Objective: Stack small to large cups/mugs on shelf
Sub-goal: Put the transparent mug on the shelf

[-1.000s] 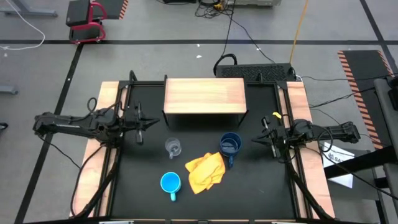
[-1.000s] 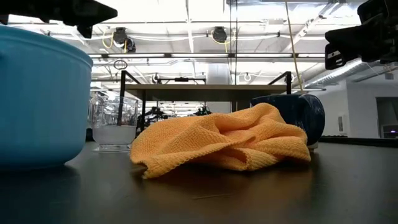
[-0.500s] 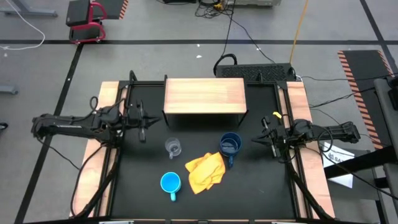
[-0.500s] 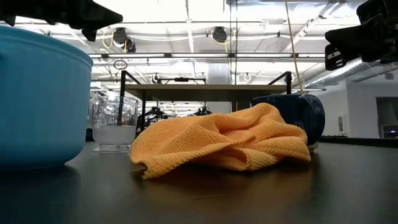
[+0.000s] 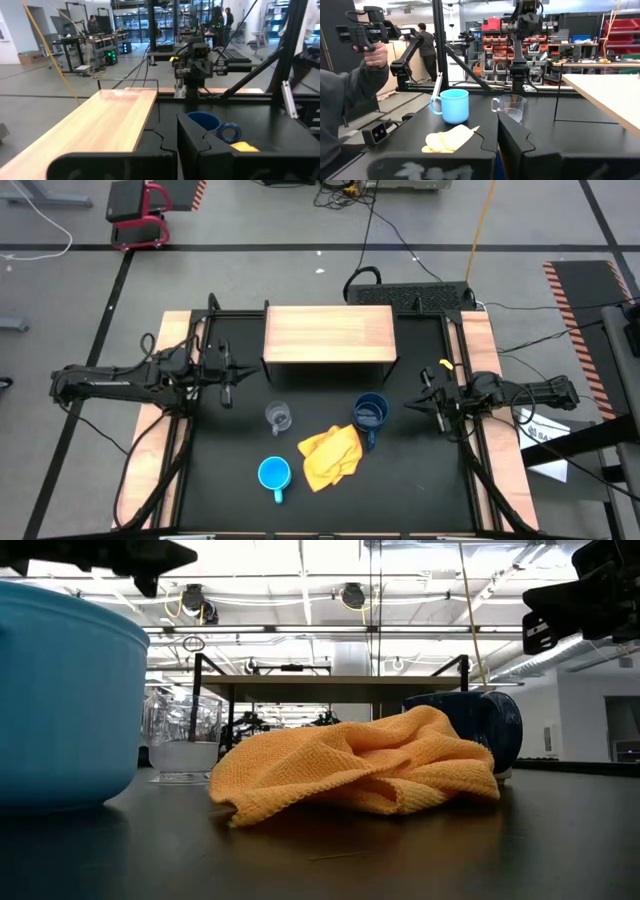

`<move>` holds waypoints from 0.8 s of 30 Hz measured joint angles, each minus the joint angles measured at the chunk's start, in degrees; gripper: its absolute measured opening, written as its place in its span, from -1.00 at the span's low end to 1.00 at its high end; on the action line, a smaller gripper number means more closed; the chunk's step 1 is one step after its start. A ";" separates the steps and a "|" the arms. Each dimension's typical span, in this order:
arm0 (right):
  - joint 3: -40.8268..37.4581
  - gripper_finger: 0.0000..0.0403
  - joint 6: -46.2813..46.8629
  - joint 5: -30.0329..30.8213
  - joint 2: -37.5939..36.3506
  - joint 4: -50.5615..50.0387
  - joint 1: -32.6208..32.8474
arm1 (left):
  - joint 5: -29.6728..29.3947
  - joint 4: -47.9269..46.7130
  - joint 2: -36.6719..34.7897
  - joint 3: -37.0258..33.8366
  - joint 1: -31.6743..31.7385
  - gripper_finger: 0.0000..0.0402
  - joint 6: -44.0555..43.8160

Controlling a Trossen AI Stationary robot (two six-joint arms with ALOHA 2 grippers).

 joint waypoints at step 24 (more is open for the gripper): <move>0.01 -1.00 0.94 0.08 0.00 -2.68 0.00 | 2.32 -48.15 19.54 28.48 1.18 -1.00 -4.81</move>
